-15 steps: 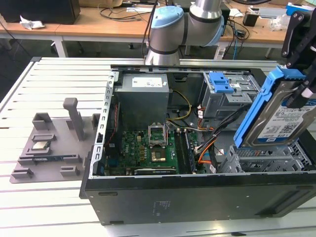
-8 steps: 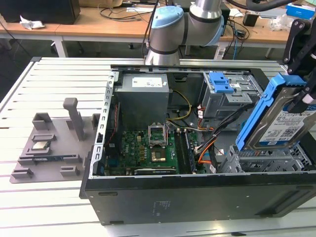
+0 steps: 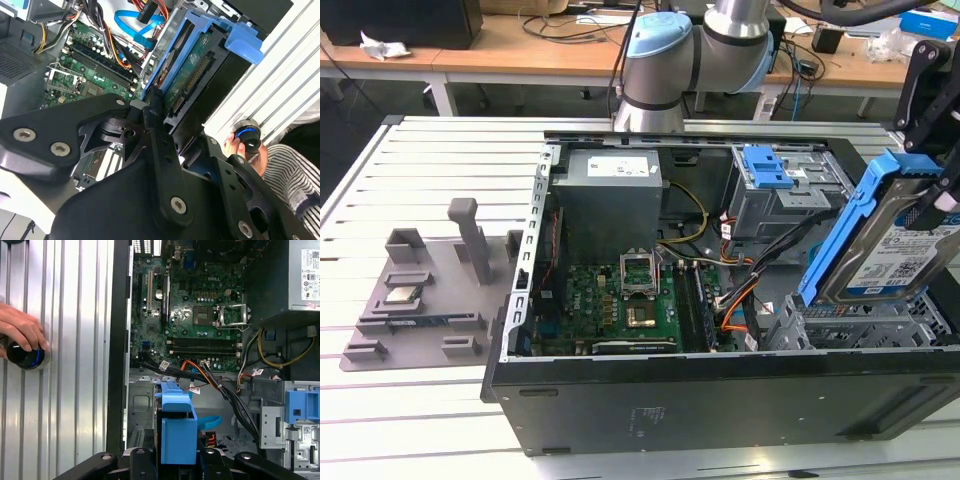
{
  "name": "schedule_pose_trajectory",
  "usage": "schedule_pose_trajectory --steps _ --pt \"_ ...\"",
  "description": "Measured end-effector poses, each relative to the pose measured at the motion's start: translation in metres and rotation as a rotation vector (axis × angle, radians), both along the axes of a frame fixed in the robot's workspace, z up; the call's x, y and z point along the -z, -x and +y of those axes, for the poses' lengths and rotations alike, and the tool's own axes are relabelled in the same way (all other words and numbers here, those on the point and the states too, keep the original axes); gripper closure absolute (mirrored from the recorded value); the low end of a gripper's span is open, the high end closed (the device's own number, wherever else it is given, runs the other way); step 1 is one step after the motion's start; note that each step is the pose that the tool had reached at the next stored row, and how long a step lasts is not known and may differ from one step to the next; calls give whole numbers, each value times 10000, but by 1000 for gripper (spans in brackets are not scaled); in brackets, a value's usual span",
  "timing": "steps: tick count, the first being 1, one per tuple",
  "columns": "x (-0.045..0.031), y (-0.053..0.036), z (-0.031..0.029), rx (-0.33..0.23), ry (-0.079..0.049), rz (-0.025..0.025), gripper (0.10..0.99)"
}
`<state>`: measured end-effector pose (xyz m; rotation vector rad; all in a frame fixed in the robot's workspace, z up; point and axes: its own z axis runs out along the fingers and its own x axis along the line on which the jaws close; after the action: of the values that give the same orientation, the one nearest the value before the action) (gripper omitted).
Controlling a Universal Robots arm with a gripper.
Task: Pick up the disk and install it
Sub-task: 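Insert the disk into the insertion slot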
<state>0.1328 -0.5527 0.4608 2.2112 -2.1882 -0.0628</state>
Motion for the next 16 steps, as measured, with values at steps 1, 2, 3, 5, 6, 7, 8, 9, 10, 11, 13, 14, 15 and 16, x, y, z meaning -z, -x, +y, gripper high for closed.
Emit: schedule_pose_trajectory --steps 1,2,3,5,6,7,8,9,10,11,13,14,15,16 --pt "2 -1 0 8 1 0 722" --pt "26 -1 1 172 0 0 722" --pt "41 -3 4 208 -2 0 722" --pt "65 -14 12 231 -1 1 722" --pt "76 -18 19 239 0 1 722" --pt "94 -17 30 249 0 1 722" --pt "111 -19 38 256 0 1 722" --pt "122 -21 40 260 -1 1 722" --pt "150 -30 43 265 -1 1 722" --pt "175 -38 43 267 0 0 722" --pt "240 -46 42 269 3 1 722" --pt "257 -46 43 269 5 1 722" --pt "304 -46 43 268 5 1 722" --pt "351 -46 43 268 6 1 722"
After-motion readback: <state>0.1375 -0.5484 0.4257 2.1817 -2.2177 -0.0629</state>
